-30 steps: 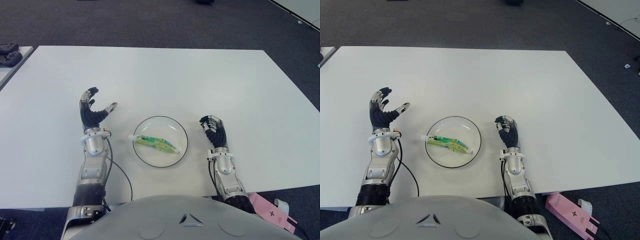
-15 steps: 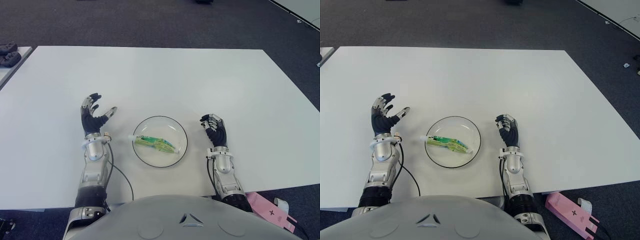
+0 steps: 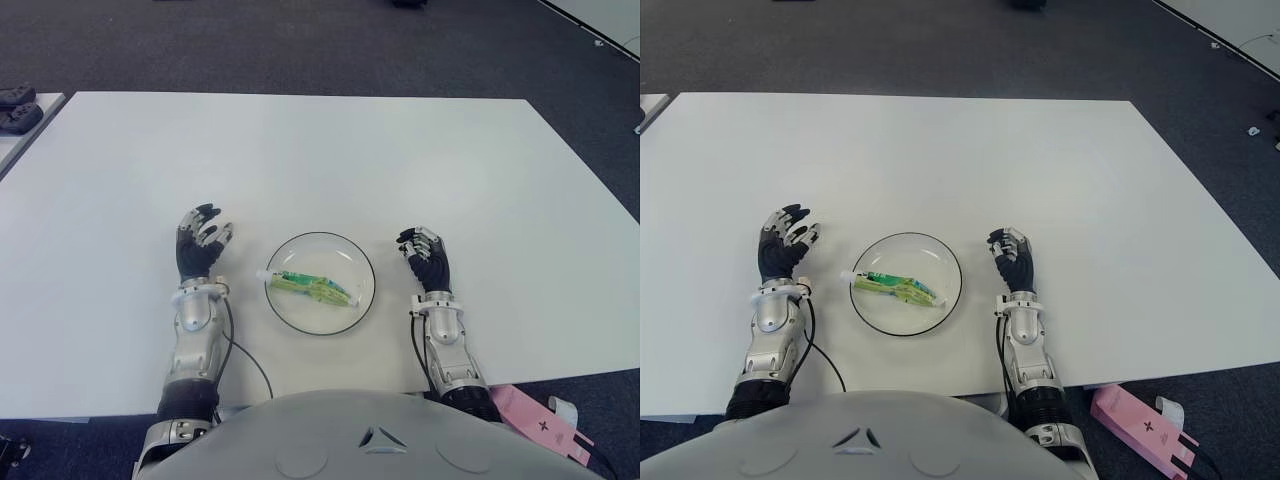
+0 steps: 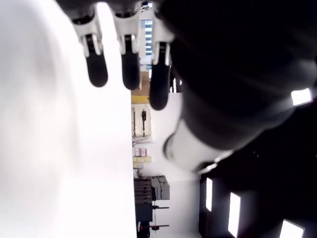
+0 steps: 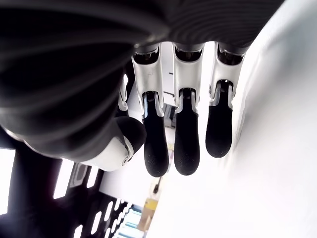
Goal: Put the toothpaste on the table into the plate.
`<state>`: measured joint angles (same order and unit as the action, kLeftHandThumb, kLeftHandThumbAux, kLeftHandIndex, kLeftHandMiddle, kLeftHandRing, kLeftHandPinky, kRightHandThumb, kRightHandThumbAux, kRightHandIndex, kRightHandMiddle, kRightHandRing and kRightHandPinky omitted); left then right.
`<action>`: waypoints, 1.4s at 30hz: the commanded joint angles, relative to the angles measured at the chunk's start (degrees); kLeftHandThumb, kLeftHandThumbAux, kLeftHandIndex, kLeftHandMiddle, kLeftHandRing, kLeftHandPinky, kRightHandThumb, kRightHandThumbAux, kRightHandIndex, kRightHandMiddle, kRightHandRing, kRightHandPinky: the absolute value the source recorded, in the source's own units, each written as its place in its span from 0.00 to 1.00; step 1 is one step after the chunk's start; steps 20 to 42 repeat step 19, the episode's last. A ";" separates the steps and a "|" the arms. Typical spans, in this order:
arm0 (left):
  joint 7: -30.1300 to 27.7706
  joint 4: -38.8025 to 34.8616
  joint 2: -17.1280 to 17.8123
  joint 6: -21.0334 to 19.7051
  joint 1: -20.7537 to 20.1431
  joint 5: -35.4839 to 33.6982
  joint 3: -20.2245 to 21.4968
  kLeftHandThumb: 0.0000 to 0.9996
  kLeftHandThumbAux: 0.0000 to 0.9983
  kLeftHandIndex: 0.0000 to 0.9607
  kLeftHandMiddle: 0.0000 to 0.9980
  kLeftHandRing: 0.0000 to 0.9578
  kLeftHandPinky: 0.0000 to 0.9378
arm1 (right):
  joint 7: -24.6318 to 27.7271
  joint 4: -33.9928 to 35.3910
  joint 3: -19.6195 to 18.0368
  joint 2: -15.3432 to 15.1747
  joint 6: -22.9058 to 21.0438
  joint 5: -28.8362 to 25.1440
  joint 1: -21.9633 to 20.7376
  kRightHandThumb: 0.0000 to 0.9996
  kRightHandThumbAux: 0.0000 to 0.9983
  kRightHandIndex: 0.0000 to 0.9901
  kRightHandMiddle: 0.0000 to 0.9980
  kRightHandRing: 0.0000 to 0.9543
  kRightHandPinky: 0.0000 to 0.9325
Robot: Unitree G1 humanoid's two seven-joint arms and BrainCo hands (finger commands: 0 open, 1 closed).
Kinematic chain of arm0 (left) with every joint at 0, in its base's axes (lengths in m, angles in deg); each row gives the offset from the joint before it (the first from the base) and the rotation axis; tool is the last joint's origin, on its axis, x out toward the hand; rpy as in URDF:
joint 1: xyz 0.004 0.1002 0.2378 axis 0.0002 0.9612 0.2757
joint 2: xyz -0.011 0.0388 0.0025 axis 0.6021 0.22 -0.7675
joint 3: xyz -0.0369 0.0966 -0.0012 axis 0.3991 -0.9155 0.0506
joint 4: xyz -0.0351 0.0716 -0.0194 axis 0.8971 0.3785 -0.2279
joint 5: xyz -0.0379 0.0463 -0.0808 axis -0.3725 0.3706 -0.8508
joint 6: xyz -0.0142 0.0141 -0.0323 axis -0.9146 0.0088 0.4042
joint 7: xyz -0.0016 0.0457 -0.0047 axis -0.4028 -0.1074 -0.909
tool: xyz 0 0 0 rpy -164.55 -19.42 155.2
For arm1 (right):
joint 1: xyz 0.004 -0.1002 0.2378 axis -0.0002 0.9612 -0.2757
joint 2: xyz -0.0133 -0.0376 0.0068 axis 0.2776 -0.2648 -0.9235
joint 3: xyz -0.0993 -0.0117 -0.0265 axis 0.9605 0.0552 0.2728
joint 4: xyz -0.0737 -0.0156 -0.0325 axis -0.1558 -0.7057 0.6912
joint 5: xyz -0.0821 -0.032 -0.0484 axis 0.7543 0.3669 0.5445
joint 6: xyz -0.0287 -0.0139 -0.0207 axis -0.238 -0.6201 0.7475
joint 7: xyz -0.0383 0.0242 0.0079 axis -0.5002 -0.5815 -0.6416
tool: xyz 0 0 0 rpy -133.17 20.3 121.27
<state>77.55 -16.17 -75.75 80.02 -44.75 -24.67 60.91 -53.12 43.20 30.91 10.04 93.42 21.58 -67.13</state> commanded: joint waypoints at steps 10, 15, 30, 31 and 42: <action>-4.50 3.77 0.10 1.57 1.27 -1.17 -0.44 0.71 0.72 0.45 0.50 0.51 0.53 | 0.52 -3.00 0.37 1.39 -0.68 -0.98 0.39 0.70 0.73 0.43 0.50 0.54 0.55; -4.54 3.42 0.11 0.94 2.15 -0.49 -0.88 0.71 0.72 0.45 0.50 0.51 0.54 | 0.76 -3.20 0.21 1.71 -0.55 -1.43 0.23 0.70 0.73 0.43 0.50 0.54 0.55; -4.58 3.51 0.17 0.36 2.92 -0.04 -1.29 0.71 0.72 0.45 0.50 0.51 0.54 | 0.99 -3.37 0.15 1.91 -0.23 -1.80 0.13 0.70 0.73 0.43 0.50 0.54 0.55; -4.58 3.51 0.17 0.36 2.92 -0.04 -1.29 0.71 0.72 0.45 0.50 0.51 0.54 | 0.99 -3.37 0.15 1.91 -0.23 -1.80 0.13 0.70 0.73 0.43 0.50 0.54 0.55; -4.58 3.51 0.17 0.36 2.92 -0.04 -1.29 0.71 0.72 0.45 0.50 0.51 0.54 | 0.99 -3.37 0.15 1.91 -0.23 -1.80 0.13 0.70 0.73 0.43 0.50 0.54 0.55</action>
